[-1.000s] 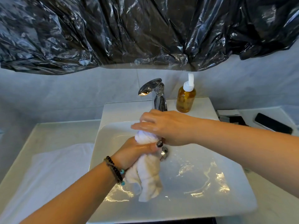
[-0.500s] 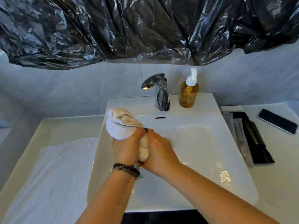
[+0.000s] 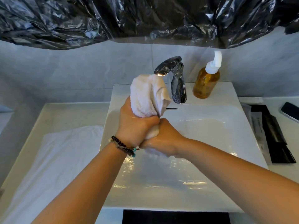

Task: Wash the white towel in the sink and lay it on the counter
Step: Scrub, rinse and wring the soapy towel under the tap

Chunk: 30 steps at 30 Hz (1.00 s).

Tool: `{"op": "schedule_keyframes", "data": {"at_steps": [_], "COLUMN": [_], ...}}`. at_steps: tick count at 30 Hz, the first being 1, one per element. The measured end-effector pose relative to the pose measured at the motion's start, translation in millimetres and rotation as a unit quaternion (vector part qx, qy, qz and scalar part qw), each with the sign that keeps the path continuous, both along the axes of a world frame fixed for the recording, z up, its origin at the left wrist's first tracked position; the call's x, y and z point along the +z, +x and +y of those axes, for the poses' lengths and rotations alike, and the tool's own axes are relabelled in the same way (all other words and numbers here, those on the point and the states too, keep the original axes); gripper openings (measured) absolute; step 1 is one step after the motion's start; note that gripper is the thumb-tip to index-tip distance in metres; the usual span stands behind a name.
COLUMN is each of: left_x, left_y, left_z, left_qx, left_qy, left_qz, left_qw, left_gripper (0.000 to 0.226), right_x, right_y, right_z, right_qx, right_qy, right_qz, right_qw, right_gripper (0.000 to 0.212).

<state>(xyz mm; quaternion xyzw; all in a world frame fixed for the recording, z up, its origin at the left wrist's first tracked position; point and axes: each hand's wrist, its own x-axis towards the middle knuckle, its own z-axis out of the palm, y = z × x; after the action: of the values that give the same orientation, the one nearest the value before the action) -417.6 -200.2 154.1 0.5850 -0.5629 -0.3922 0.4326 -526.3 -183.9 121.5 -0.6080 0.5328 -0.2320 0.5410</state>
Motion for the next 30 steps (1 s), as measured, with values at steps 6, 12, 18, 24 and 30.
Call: {"op": "schedule_keyframes", "data": {"at_steps": [6,12,18,24,30], "left_x": [-18,-53,-38,-3,9], "left_y": [1,0,-4,-11,-15], "left_z": [-9,6,19,27,28], "left_qx": [-0.040,-0.021,-0.005,-0.057,-0.060], "left_qy": [0.067,0.150,0.041,-0.021,0.022], "left_qz": [0.076,0.156,0.052,0.027,0.175], "left_qw": [0.994,0.976,0.998,0.998,0.982], "left_gripper": [0.049,0.041,0.058,0.056,0.040], "right_x": [-15,-37,-22,8,17], "right_y": [-4,0,-4,-20,-18], "right_z": [-9,7,29,43,53], "right_qx": [0.017,0.044,-0.001,0.039,-0.074], "right_qy": [0.097,0.129,0.160,0.241,0.042], "right_qz": [0.010,0.019,-0.098,-0.190,-0.156], "right_qw": [0.995,0.990,0.982,0.951,0.984], "right_gripper": [0.020,0.039,0.013,0.007,0.040]}}
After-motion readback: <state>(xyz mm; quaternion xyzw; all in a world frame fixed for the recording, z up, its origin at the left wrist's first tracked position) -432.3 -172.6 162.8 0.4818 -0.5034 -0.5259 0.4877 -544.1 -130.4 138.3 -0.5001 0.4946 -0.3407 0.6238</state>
